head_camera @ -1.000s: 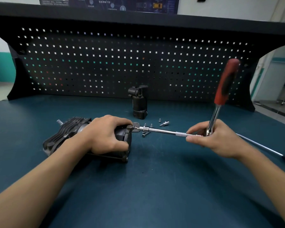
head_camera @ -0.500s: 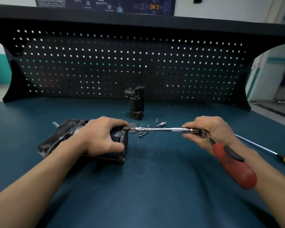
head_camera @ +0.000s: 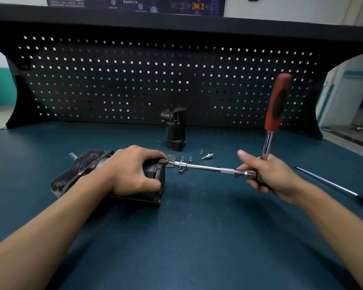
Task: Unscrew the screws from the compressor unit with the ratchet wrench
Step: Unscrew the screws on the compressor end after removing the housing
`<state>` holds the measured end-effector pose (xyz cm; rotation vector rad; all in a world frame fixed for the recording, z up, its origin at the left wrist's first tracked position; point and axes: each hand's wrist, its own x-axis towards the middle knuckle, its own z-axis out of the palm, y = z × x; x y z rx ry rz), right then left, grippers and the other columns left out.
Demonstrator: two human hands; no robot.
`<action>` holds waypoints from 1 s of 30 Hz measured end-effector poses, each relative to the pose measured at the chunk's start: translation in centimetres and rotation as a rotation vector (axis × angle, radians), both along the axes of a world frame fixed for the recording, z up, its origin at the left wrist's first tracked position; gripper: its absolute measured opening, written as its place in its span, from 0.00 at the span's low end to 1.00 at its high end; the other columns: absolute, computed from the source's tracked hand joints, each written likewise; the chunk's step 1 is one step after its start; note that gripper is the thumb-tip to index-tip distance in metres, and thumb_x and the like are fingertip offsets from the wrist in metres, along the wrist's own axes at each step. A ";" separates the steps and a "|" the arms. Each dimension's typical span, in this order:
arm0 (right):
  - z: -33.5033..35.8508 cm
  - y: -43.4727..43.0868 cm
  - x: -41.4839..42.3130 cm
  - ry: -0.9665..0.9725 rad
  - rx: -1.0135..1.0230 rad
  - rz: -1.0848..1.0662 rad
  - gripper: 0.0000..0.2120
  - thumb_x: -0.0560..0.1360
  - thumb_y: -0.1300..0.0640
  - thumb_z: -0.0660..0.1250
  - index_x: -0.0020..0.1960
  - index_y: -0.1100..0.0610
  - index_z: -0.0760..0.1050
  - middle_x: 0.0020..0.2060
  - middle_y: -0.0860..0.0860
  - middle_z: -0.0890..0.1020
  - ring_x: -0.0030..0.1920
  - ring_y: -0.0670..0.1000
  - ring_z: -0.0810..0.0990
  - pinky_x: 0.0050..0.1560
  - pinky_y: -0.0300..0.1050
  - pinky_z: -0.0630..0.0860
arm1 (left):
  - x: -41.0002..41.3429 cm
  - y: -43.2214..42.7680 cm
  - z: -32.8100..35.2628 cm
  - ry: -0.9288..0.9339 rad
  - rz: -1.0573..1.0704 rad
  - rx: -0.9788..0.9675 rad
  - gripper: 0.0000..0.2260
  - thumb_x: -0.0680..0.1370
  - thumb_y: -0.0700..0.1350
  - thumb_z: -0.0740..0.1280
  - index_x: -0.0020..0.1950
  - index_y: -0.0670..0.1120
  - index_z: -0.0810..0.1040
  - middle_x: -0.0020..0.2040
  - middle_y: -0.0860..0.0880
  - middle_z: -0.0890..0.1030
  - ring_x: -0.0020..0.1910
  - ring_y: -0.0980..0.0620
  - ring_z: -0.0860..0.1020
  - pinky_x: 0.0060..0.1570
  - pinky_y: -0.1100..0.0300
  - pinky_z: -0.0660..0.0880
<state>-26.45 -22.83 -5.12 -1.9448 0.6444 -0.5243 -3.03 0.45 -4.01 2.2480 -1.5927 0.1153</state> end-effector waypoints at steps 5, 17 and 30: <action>0.0 -0.1 0.4 0.105 0.350 0.010 0.38 0.65 0.27 0.63 0.41 0.64 0.85 0.21 0.53 0.67 0.20 0.49 0.59 0.20 0.38 0.57 | 0.1 0.0 0.0 -0.001 -0.003 -0.007 0.22 0.61 0.60 0.66 0.55 0.66 0.74 0.42 0.62 0.80 0.43 0.57 0.77 0.47 0.54 0.76; -0.5 -0.3 0.5 0.109 0.593 0.050 0.19 0.63 0.40 0.74 0.37 0.57 0.80 0.21 0.50 0.65 0.18 0.46 0.58 0.23 0.38 0.55 | 0.1 -0.1 -0.2 0.008 -0.006 -0.016 0.22 0.60 0.61 0.66 0.54 0.67 0.74 0.42 0.63 0.80 0.42 0.58 0.77 0.45 0.55 0.76; -0.8 -1.3 -0.5 -0.042 -0.579 0.049 0.08 0.67 0.52 0.81 0.43 0.43 0.84 0.40 0.40 0.85 0.43 0.45 0.84 0.49 0.43 0.79 | 0.2 0.2 -0.1 0.024 -0.006 -0.014 0.20 0.62 0.59 0.69 0.53 0.68 0.74 0.44 0.63 0.80 0.44 0.57 0.77 0.48 0.55 0.75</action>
